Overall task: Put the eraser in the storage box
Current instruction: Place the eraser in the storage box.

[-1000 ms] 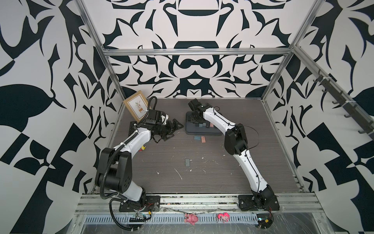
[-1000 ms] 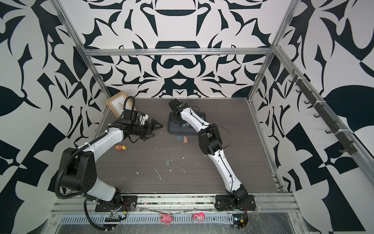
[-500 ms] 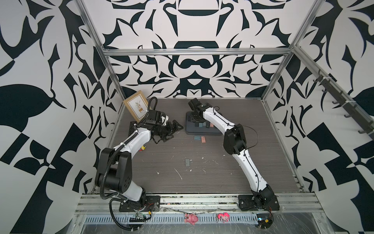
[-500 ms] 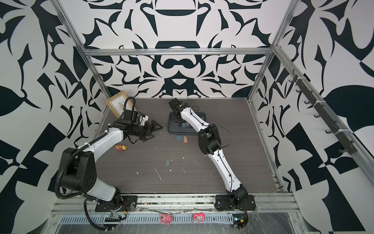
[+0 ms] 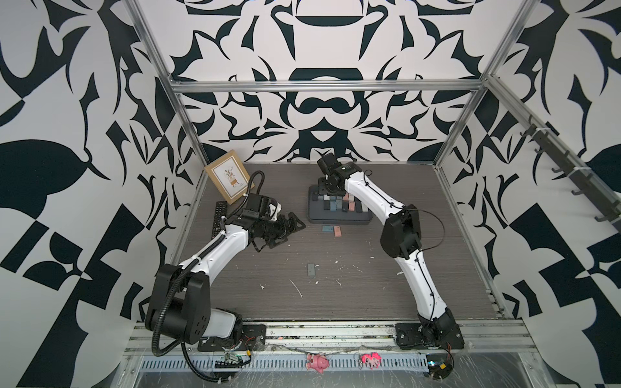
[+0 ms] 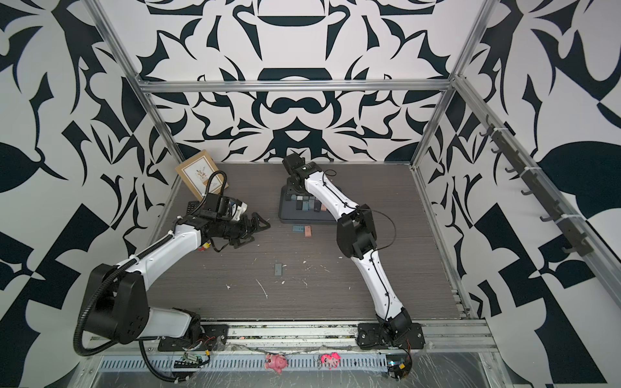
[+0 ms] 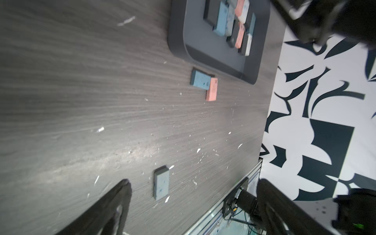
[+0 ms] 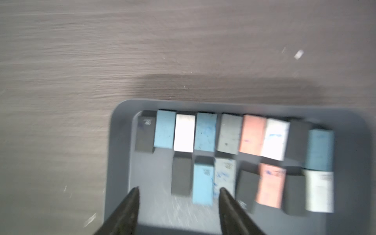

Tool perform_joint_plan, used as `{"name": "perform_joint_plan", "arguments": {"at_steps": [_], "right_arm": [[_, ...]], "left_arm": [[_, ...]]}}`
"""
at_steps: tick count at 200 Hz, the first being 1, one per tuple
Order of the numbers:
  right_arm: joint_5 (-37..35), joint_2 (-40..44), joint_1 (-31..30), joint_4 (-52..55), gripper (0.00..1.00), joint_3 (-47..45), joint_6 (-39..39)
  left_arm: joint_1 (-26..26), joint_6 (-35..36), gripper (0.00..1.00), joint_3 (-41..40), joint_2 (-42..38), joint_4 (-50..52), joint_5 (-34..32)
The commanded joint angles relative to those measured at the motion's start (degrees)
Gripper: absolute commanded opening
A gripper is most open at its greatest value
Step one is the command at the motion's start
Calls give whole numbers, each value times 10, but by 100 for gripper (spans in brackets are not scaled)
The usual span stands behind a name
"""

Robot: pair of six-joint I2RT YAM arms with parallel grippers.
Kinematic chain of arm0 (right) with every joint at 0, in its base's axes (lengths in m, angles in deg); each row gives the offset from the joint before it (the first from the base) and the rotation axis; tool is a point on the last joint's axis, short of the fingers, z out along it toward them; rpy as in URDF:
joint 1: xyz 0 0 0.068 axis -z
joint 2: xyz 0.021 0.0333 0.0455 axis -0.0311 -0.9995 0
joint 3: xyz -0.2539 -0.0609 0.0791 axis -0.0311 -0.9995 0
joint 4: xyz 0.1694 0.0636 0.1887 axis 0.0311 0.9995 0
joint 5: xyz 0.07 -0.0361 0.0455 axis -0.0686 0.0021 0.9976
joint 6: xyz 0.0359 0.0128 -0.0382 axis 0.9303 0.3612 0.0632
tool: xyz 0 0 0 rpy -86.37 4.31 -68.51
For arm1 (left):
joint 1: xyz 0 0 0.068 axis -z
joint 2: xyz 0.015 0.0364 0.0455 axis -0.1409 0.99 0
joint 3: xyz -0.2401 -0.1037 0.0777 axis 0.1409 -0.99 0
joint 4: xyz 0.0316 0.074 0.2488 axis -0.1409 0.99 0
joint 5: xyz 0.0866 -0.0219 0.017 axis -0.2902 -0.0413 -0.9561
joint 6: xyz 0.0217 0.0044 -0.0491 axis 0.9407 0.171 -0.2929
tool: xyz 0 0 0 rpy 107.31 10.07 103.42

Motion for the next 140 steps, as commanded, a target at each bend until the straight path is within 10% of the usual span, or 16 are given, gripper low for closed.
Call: {"name": "perform_joint_plan", "arguments": {"at_steps": [1, 80, 140], "right_arm": [[5, 114, -1, -41, 79, -69, -9], [10, 407, 19, -131, 98, -469, -26], [33, 516, 40, -162, 98, -632, -18]], "left_arm": [[46, 7, 100, -19, -25, 36, -59], [236, -21, 88, -11, 52, 67, -214], [263, -17, 71, 31, 150, 99, -268]]}}
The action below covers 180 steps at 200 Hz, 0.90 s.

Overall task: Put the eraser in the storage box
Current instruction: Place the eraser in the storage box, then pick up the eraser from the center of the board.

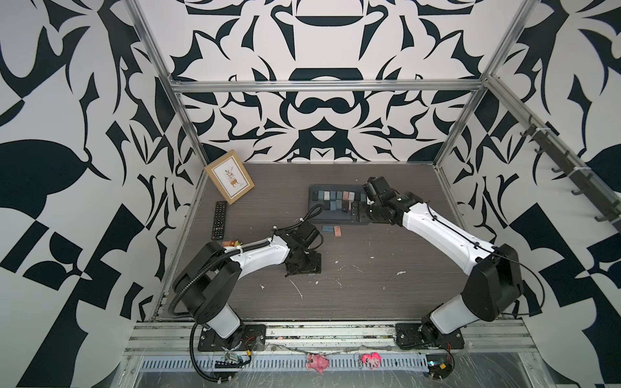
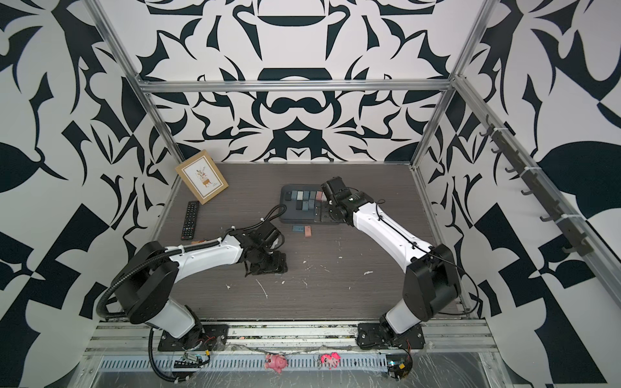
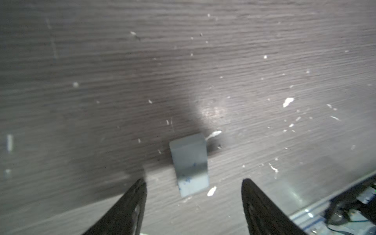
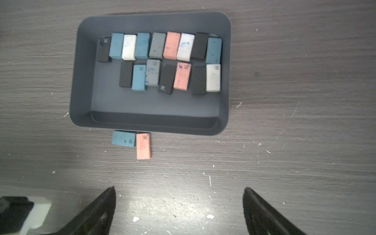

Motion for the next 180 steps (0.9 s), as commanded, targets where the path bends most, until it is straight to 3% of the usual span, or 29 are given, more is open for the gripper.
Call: {"name": "perform_joint_plan", "arguments": {"at_steps": [1, 30, 85, 100, 147, 180], "right_arm": [[12, 33, 0, -34, 98, -29, 3], [15, 42, 1, -43, 98, -57, 6], [16, 44, 3, -54, 98, -62, 13], [14, 44, 2, -54, 99, -60, 12], [18, 47, 15, -57, 98, -68, 19], [42, 49, 41, -61, 99, -79, 32]], "left_arm": [[5, 0, 71, 23, 19, 33, -42], [15, 8, 62, 31, 43, 38, -55], [63, 30, 51, 81, 124, 98, -135], [72, 32, 44, 89, 137, 113, -156], [83, 31, 28, 96, 135, 127, -178], [82, 38, 22, 101, 107, 132, -178]]}}
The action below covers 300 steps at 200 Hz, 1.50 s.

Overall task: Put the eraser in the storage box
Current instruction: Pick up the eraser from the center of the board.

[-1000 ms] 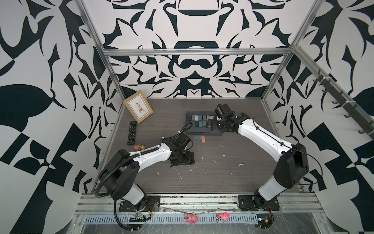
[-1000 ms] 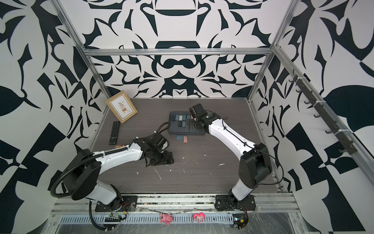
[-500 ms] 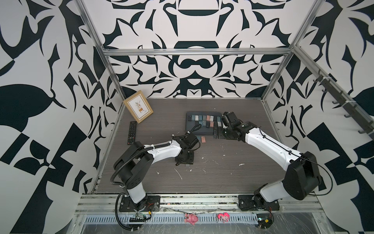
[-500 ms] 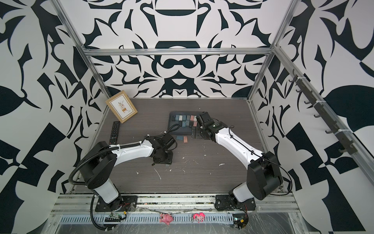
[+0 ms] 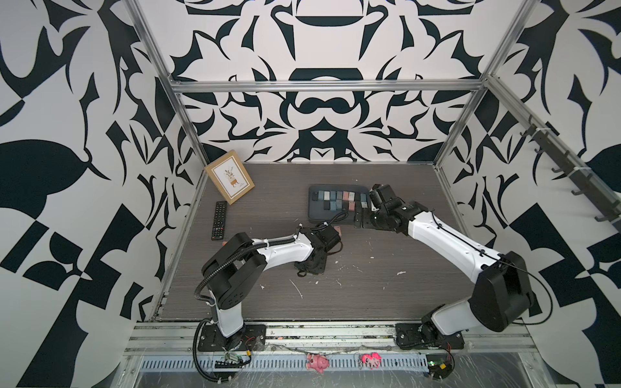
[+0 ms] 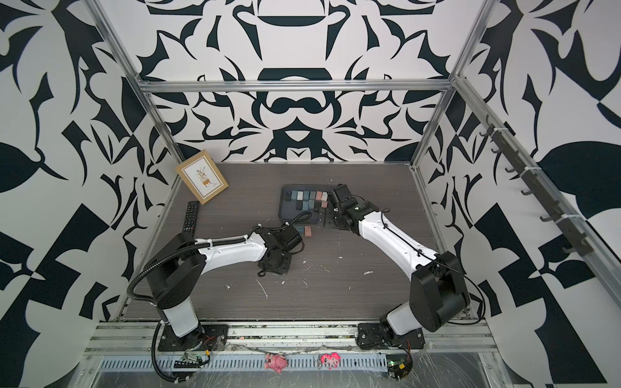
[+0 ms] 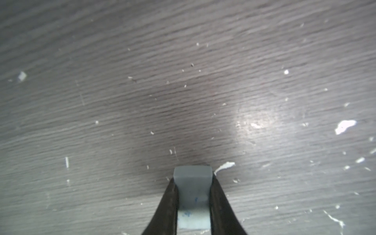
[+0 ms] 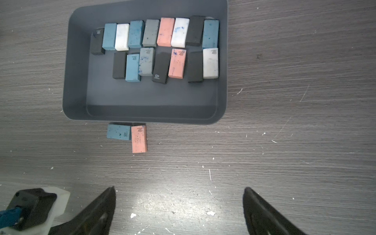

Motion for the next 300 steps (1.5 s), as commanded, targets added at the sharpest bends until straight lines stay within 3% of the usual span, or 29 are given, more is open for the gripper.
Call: {"name": "perform_joint_plan", "arguments": {"at_steps": [1, 70, 136, 210, 300], "right_arm": [[15, 21, 20, -10, 99, -9, 15], [29, 19, 32, -2, 99, 10, 10], [62, 0, 26, -8, 99, 10, -1], [74, -42, -25, -23, 99, 40, 19], [90, -85, -43, -42, 99, 52, 48]], "left_arm": [[1, 4, 22, -11, 4, 33, -1], [-49, 44, 20, 76, -29, 65, 39], [-132, 121, 20, 227, -16, 102, 72], [-209, 176, 20, 399, 114, 74, 103], [-233, 188, 20, 510, 253, 16, 119]]}}
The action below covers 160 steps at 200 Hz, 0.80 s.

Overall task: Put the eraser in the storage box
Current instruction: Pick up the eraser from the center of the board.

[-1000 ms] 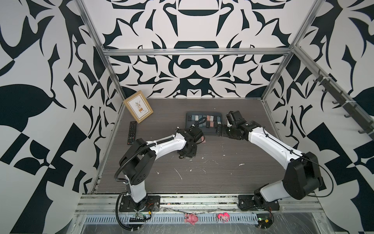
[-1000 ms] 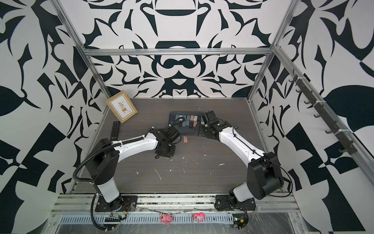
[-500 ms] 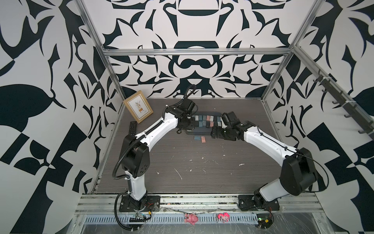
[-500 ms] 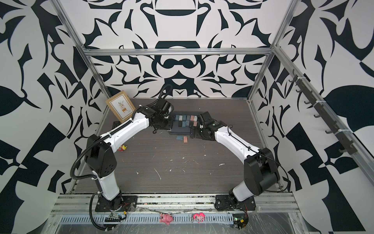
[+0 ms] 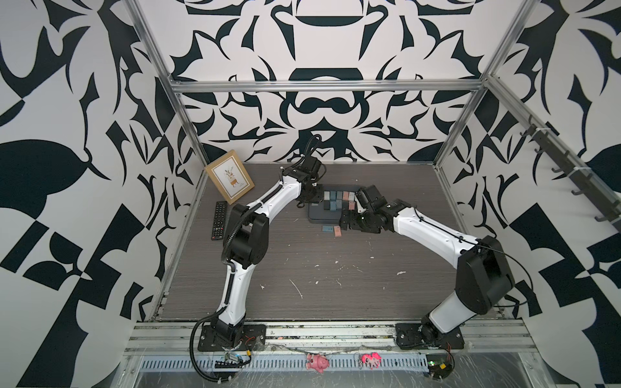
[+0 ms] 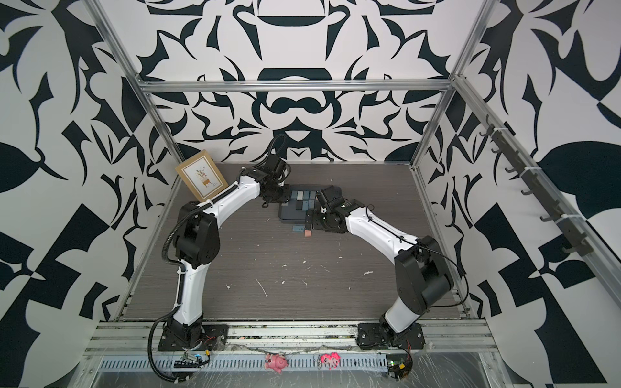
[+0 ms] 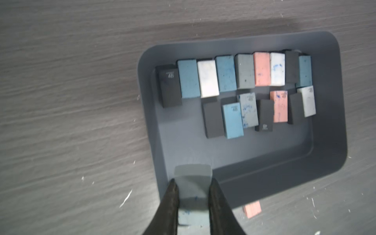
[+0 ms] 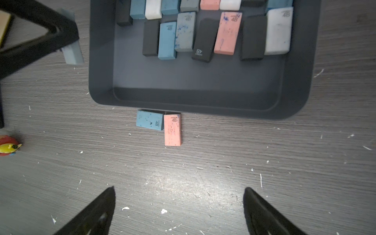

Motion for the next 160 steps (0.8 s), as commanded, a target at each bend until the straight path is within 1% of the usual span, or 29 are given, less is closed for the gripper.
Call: {"name": "perform_joint_plan", "arguments": {"at_steps": [1, 56, 160], "right_arm": [[9, -4, -5, -16, 99, 20, 13], [15, -34, -6, -22, 99, 32, 16], [22, -60, -5, -29, 99, 45, 13]], "left_arm": [[-4, 7, 20, 33, 33, -9, 15], [-10, -6, 20, 85, 99, -11, 38], [-16, -5, 21, 95, 139, -15, 40]]}}
